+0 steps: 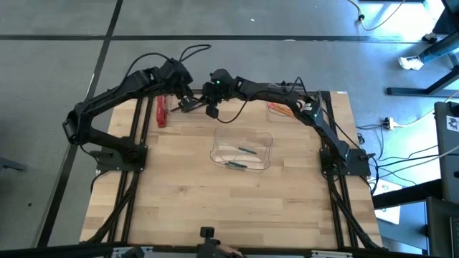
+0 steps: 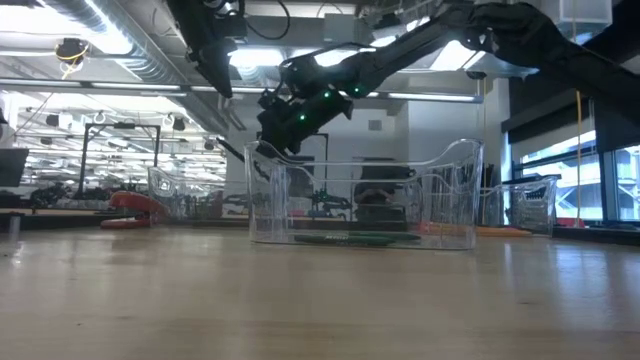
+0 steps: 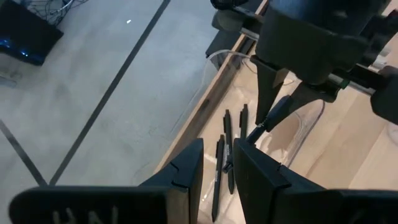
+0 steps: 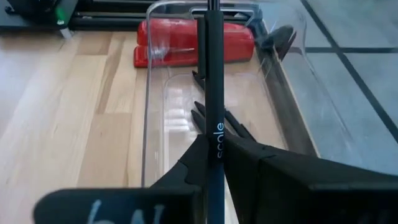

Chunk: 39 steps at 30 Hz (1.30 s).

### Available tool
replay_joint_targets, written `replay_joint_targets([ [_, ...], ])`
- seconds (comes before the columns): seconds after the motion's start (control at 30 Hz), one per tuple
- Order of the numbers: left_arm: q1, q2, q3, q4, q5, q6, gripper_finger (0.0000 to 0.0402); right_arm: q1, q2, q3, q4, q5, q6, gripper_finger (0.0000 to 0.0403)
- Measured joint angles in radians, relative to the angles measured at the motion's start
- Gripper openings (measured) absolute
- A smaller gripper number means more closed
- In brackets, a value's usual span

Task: Sort crayons/erasers/pens/pencils in bins
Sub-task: Put the black pen into the top left transparent bin, then return to Home Position

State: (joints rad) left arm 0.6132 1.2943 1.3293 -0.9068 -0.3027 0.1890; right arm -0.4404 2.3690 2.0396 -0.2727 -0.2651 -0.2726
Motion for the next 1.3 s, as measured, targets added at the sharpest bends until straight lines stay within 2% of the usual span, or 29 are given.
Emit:
replay_joint_targets([
  [0.27,0.0,0.0,0.0,0.001,0.0,0.0,0.008,0.0,0.009,0.0,0.024,0.001,-0.002,0.0046],
  [0.6,0.0,0.0,0.0,0.001,0.0,0.003,0.008,0.0,0.009,0.0,0.02,0.001,0.001,0.0112],
  [0.77,0.0,0.0,0.0,0.0,-0.009,0.003,0.008,0.0,0.009,0.02,0.02,0.01,0.005,0.0125],
  [0.93,0.0,0.0,0.0,0.0,-0.06,0.004,0.0069,-0.007,0.008,0.165,-0.177,0.043,0.003,0.0096],
  [1.07,0.0,-0.001,0.0,-0.006,-0.056,0.022,0.0019,-0.022,-0.007,0.321,-0.402,0.043,-0.001,0.0023],
  [1.17,0.002,-0.017,0.0,-0.023,-0.024,0.031,0.0006,-0.036,-0.095,0.257,-0.443,0.025,0.001,0.001],
  [1.3,0.014,-0.083,-0.009,-0.023,0.059,0.031,0.0001,-0.058,-0.205,0.246,-0.575,0.009,-0.013,0.0005],
])
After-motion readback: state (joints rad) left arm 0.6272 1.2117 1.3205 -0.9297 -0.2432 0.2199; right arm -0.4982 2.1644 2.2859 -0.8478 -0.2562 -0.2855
